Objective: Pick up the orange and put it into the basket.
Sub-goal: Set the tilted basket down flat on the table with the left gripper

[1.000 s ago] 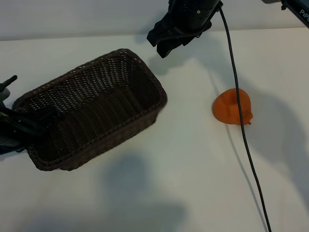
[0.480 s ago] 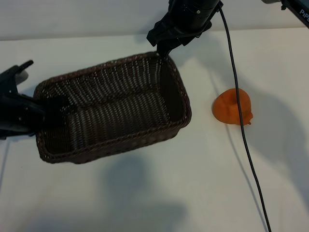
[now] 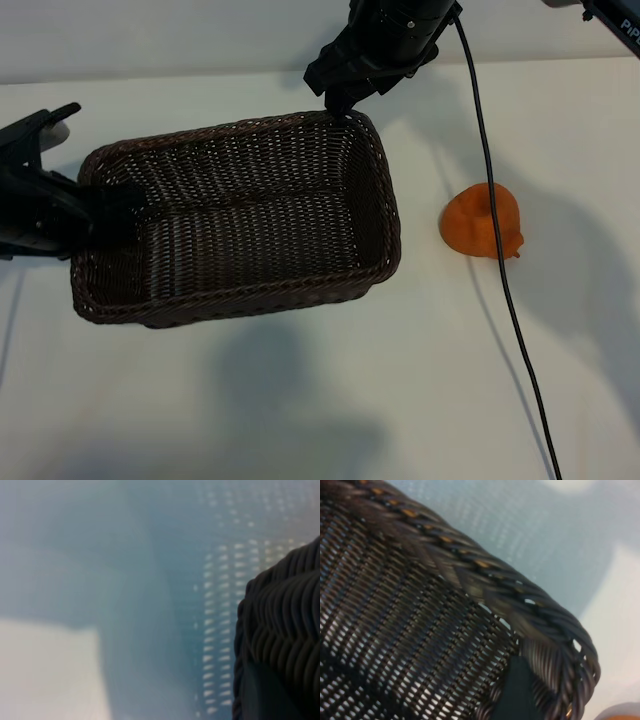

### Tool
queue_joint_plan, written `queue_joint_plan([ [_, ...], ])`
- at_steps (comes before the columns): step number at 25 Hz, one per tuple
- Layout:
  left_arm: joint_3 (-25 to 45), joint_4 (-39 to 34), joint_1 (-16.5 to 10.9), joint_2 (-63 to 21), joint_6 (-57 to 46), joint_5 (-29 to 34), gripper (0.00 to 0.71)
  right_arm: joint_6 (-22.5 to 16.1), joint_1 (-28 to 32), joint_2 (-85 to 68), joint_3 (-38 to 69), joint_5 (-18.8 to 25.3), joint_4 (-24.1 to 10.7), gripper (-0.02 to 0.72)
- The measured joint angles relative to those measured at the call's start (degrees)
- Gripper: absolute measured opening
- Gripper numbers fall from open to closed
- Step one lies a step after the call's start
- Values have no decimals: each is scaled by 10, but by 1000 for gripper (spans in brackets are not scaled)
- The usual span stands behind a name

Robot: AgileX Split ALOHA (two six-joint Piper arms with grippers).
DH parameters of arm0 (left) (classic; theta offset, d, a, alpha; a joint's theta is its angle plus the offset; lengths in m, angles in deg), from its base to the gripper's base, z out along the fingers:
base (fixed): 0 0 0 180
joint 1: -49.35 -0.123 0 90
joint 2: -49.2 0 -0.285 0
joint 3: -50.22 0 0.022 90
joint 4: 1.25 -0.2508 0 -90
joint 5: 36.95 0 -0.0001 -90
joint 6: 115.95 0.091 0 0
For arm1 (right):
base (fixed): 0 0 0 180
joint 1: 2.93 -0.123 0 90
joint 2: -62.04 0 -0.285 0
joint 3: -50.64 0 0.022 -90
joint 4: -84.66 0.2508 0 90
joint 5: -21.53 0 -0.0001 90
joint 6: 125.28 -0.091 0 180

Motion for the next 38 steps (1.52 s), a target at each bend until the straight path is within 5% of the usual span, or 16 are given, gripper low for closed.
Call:
queue_joint_plan([
  [14, -144, -10, 2, 132, 11, 48, 153, 0, 0, 0, 0, 0, -1, 559],
  [22, -193, -10, 50, 181, 25, 48, 153, 0, 0, 0, 0, 0, -1, 559],
  [38, -205, -35, 60, 200, -27, 33, 153, 0, 0, 0, 0, 0, -1, 559],
])
